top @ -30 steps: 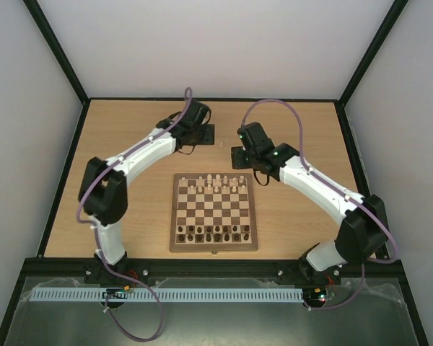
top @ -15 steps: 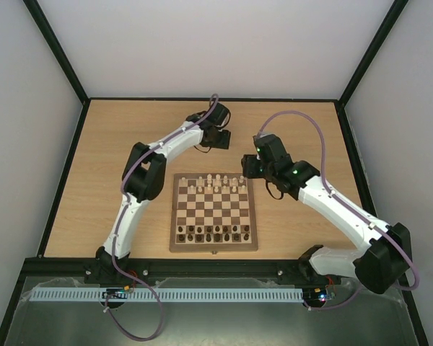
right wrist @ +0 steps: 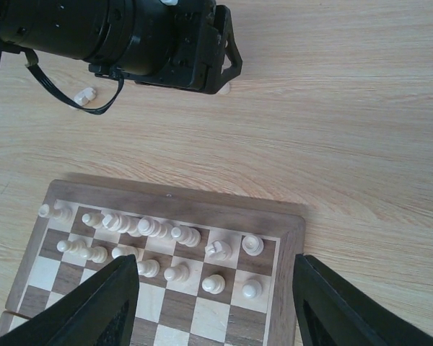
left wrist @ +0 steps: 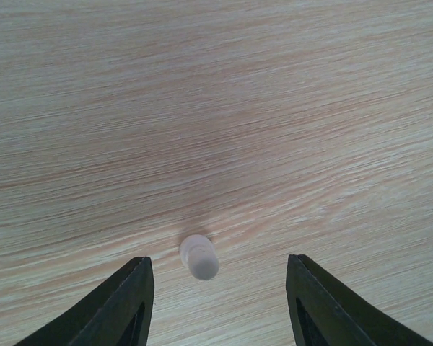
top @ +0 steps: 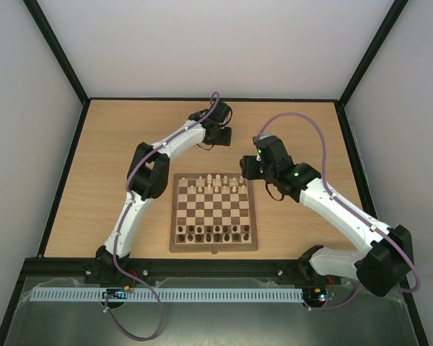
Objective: Set up the chess pieces on the board
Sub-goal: Pick up the chess piece at the center of the board, then place the chess piece on the chessboard.
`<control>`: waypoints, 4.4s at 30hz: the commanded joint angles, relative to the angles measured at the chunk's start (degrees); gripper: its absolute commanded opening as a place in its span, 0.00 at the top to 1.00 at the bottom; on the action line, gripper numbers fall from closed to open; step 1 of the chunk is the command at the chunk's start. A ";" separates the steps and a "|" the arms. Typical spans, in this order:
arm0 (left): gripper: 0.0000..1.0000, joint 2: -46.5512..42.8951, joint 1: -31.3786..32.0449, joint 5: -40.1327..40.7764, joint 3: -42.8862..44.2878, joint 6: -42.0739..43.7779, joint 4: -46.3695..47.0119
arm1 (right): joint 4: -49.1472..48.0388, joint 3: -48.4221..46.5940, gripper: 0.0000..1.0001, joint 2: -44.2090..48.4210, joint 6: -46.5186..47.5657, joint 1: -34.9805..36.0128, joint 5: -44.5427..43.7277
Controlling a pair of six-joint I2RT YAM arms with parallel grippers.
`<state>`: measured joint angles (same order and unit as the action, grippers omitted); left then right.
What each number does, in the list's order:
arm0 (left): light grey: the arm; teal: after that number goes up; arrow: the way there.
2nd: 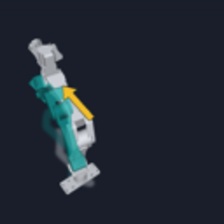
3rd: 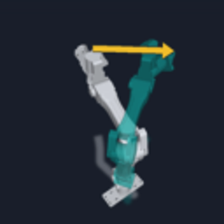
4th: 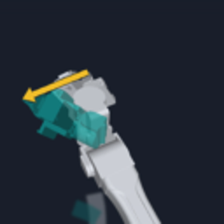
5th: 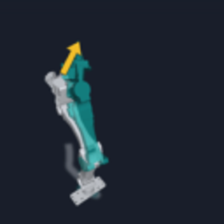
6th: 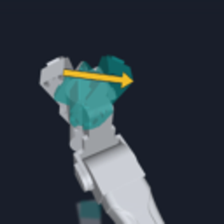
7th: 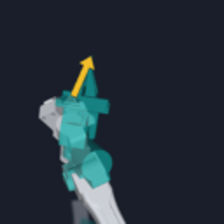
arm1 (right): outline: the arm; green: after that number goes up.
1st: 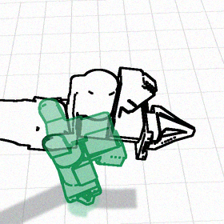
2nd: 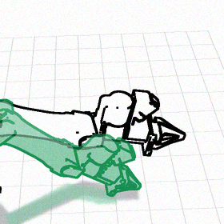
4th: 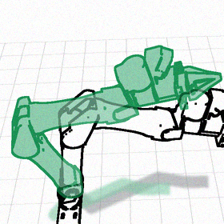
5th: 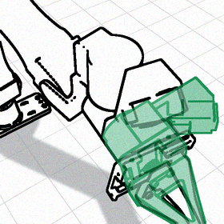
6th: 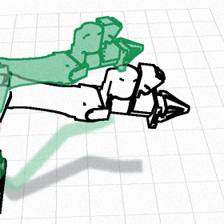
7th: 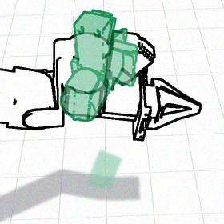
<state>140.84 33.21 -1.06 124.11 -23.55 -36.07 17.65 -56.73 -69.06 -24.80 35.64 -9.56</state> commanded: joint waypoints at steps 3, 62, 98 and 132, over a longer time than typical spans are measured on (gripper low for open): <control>0.49 2.68 -0.58 1.06 1.81 -1.14 -0.92 | -0.77 0.75 0.42 1.03 -0.34 -0.13 0.93; 0.87 -37.27 0.59 12.86 -37.54 -3.39 2.90 | -1.61 2.45 0.45 3.05 -0.16 -0.13 4.95; 0.82 -60.69 9.24 16.53 -74.46 -12.31 10.47 | -2.05 2.55 0.45 0.85 0.01 -0.13 5.11; 0.79 -55.27 9.22 17.98 -76.56 -13.29 14.63 | -2.19 3.00 0.45 1.19 0.27 -0.14 6.54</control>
<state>86.46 42.19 15.73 48.58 -35.81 -20.49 15.33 -54.46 -68.03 -24.82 35.64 -3.46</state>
